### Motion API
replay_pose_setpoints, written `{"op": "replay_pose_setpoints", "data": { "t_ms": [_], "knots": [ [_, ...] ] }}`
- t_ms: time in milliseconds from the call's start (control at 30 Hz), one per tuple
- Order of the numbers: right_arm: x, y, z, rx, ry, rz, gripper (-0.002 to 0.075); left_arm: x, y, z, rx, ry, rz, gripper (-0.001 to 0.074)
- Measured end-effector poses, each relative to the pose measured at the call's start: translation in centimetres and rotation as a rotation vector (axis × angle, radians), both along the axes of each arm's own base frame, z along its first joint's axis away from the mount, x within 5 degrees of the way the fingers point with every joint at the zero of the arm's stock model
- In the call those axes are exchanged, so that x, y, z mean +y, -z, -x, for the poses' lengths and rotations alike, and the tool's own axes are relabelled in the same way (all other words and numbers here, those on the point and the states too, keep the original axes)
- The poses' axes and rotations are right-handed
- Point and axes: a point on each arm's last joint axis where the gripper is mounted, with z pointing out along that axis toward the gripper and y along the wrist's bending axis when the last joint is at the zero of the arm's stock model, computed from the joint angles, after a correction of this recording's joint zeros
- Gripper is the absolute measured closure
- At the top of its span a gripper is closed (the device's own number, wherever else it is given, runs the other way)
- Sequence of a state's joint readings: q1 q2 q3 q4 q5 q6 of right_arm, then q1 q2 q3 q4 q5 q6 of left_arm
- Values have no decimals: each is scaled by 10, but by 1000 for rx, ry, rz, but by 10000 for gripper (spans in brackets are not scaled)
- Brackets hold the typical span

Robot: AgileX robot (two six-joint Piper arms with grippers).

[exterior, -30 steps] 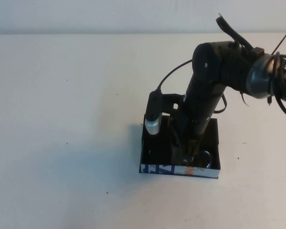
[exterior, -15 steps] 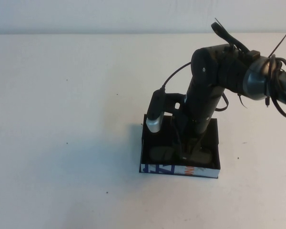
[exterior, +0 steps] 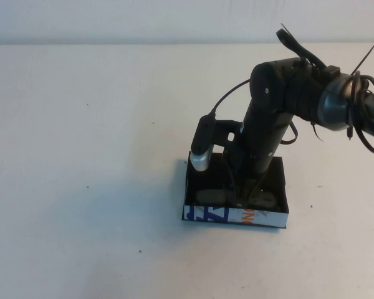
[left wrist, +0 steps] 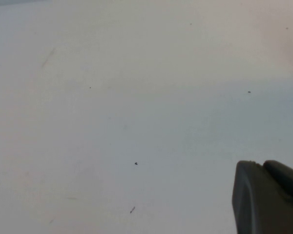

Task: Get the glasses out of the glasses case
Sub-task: Pick up the glasses from the glasses case

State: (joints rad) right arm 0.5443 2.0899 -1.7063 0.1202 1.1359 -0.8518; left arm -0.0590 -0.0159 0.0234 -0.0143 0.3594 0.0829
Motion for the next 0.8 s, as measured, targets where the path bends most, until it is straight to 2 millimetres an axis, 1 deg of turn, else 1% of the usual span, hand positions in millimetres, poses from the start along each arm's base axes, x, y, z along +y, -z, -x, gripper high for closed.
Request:
{"op": "replay_pose_setpoints", "data": {
  "t_ms": [300,367,567,667,800],
  "knots": [
    [0,-2,0,7,-3,3,332,0,0,0,0,0,0,740],
    [0,-6,0,10,-7,4,330,0,0,0,0,0,0,739],
    [1,-28,-2,-37,-6,-24,330,0,0,0,0,0,0,739],
    [1,-29,-1,-33,-8,-22,330,0,0,0,0,0,0,739],
    [2,-23,-1,-9,-6,-23,331,0,0,0,0,0,0,739]
  ]
}}
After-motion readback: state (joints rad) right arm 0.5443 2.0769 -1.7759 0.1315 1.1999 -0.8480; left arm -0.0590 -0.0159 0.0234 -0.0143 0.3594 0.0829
